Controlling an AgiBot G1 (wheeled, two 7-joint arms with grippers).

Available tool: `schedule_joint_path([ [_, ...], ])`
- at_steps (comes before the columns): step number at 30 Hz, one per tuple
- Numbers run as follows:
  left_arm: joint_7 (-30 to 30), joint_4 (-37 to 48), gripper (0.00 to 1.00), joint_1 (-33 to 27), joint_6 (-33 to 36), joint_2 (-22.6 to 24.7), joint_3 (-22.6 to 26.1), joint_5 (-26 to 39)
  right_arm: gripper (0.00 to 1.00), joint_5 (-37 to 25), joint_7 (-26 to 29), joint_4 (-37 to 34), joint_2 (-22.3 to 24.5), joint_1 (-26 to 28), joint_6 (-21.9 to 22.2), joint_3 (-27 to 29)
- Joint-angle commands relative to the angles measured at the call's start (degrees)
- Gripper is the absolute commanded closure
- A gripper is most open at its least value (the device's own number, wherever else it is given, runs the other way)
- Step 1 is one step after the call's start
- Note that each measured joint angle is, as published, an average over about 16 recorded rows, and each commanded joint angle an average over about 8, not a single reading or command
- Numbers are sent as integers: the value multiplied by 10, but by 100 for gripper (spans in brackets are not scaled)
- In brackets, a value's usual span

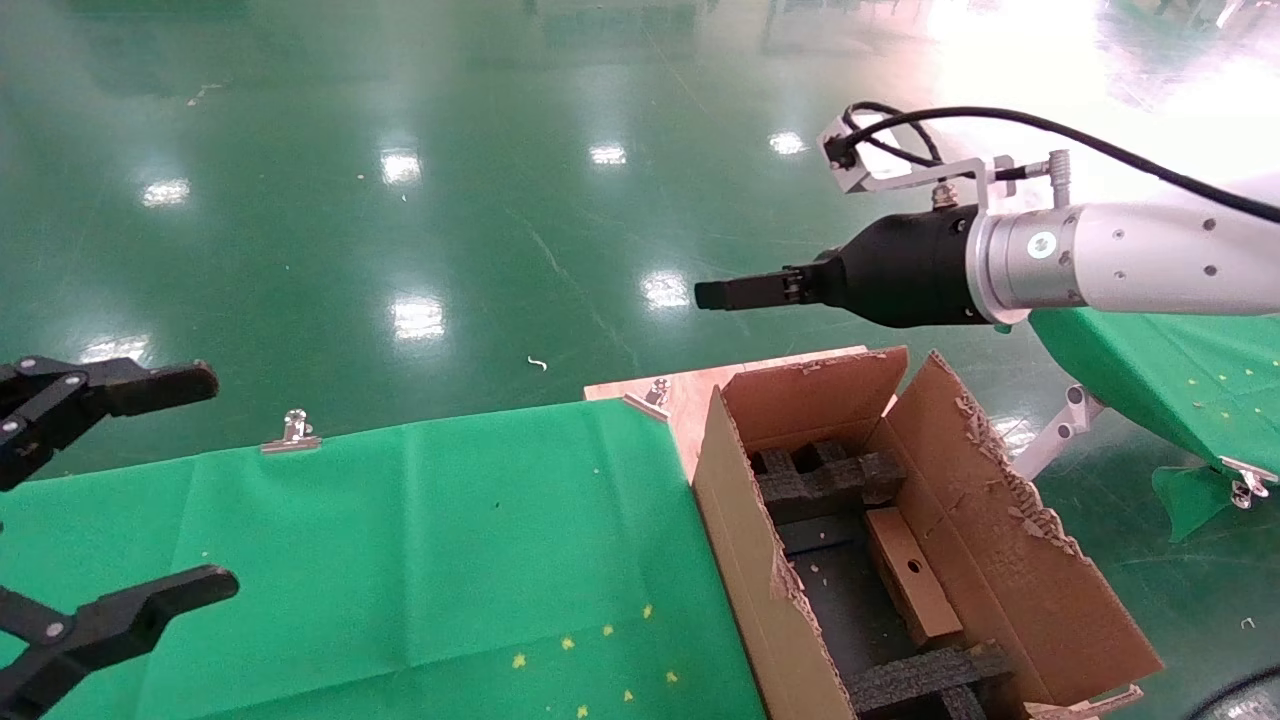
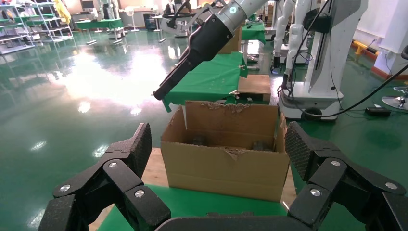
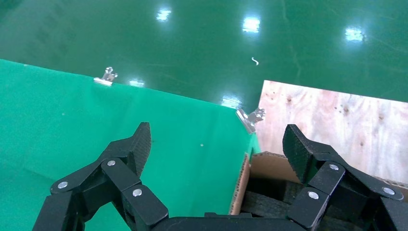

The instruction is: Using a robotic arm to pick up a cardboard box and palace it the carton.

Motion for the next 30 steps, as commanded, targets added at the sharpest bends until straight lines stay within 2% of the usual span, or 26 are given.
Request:
schedule_joint_path([
  [1,0,0,0,0,0,0,0,0,0,1,3,0,0,0,-1,-1],
  [5,0,0,0,0,0,0,0,0,0,-3,-4,-1,0,-9,-3,5],
  [9,0,0,0,0,0,0,0,0,0,19,-40,-3,-3,-30,-20,32],
  [30,0,0,0,0,0,0,0,0,0,176,-318,-19,-20,-187,-150,236],
])
